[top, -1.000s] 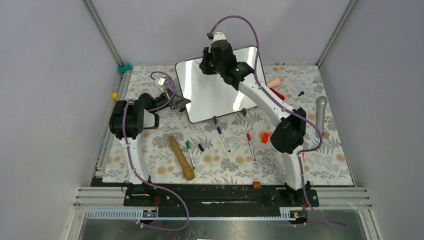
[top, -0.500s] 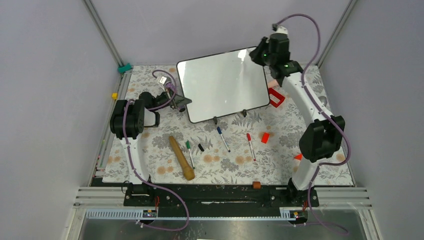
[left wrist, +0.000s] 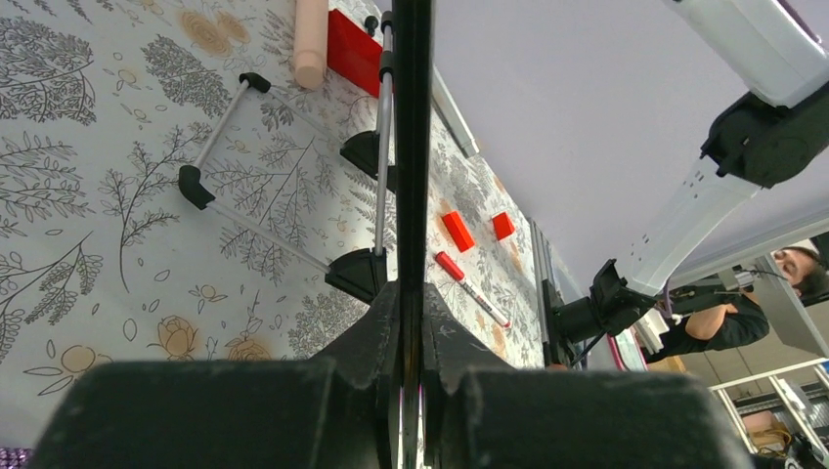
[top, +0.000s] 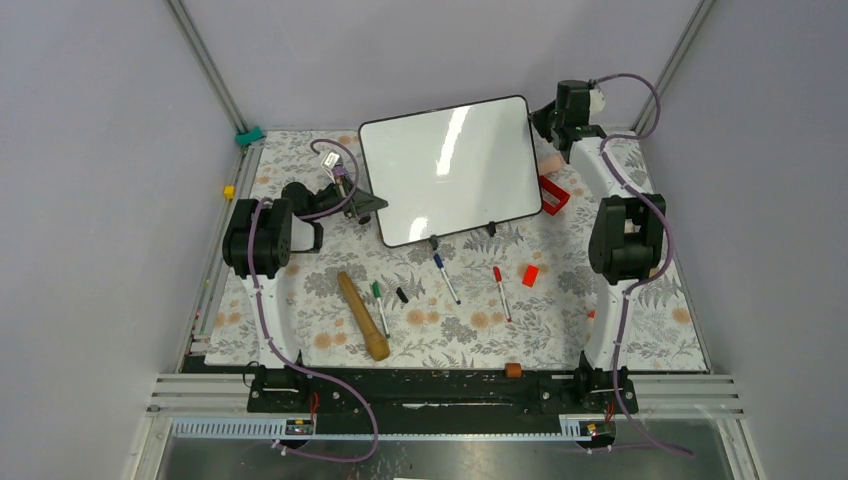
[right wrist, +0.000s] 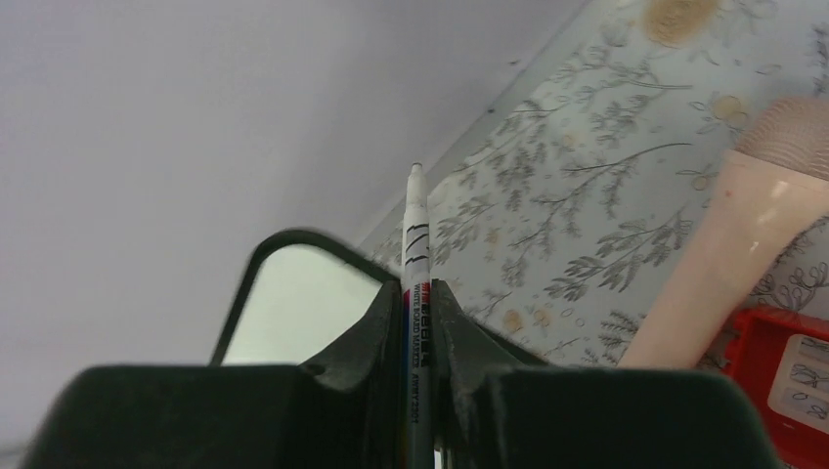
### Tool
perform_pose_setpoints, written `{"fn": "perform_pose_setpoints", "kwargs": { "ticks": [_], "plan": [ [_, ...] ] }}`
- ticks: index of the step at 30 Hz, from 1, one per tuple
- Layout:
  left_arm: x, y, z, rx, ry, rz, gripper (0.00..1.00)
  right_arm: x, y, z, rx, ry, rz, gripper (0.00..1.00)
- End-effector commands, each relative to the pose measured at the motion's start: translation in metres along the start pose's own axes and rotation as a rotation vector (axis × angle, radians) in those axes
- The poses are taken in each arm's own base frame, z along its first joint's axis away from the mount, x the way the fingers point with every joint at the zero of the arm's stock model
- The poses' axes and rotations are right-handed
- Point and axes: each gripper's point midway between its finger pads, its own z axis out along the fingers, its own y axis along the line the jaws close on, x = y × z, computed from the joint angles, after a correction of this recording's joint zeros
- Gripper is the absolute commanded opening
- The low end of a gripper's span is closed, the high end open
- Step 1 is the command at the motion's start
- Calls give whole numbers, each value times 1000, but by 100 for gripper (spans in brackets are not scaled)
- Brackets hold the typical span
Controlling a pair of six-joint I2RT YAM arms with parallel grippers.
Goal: Write a sentence on the whiteboard
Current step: Move the whiteboard to the center of the board.
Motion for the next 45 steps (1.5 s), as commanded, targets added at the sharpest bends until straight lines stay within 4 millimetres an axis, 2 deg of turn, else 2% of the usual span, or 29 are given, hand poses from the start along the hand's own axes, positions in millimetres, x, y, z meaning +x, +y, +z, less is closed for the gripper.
{"fn": "perform_pose_setpoints", "kwargs": {
  "ticks": [1,5,11,13,15,23,32,37,43,45],
  "plan": [
    [18,-12,7,75,107,45,0,-26,2,15,16,-115,178,0],
    [19,-12,8,81,117,41,0,-36,-6,19,-49,-159,257,0],
    [21,-13,9,87,126,43,0,-59,-21,9,-81,-235,312,0],
    [21,-12,9,87,127,43,0,-61,-27,8,-90,-245,325,0],
    [22,-13,9,89,130,43,0,-56,-29,13,-85,-228,331,0],
    [27,-18,7,108,164,56,0,-21,-33,53,-103,-68,387,0],
    [44,-30,15,165,258,44,0,10,-42,67,-90,28,428,0],
    [47,-32,15,170,268,41,0,24,-43,62,-93,95,448,0],
    [48,-33,15,172,267,52,0,34,-55,34,-72,113,471,0],
    [49,-36,15,178,271,69,0,37,-52,22,-79,120,474,0]
  ]
}}
